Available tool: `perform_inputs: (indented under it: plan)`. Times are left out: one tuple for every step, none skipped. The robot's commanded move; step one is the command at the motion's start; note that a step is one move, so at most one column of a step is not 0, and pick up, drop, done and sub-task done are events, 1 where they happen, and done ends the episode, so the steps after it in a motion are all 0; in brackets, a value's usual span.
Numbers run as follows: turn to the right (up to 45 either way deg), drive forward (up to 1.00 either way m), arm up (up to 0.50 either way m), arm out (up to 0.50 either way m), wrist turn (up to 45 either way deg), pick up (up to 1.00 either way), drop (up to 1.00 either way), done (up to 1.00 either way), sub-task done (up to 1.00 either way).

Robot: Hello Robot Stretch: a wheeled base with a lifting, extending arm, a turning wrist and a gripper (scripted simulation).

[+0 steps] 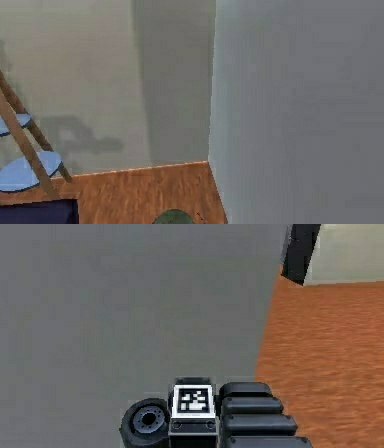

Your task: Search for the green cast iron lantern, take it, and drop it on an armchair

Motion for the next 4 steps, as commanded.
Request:
perform_inputs:
  plan:
    - [-45.0, 0.00, 0.00, 0.00, 0.0, 0.00, 0.00, 0.00, 0.00]
    - [-45.0, 0.00, 0.00, 0.00, 0.0, 0.00, 0.00, 0.00, 0.00]
    - [-12.0, 0.00, 0.00, 0.00, 0.0, 0.00, 0.00, 0.00, 0.00]
    - [-45.0, 0.00, 0.00, 0.00, 0.0, 0.00, 0.00, 0.00, 0.00]
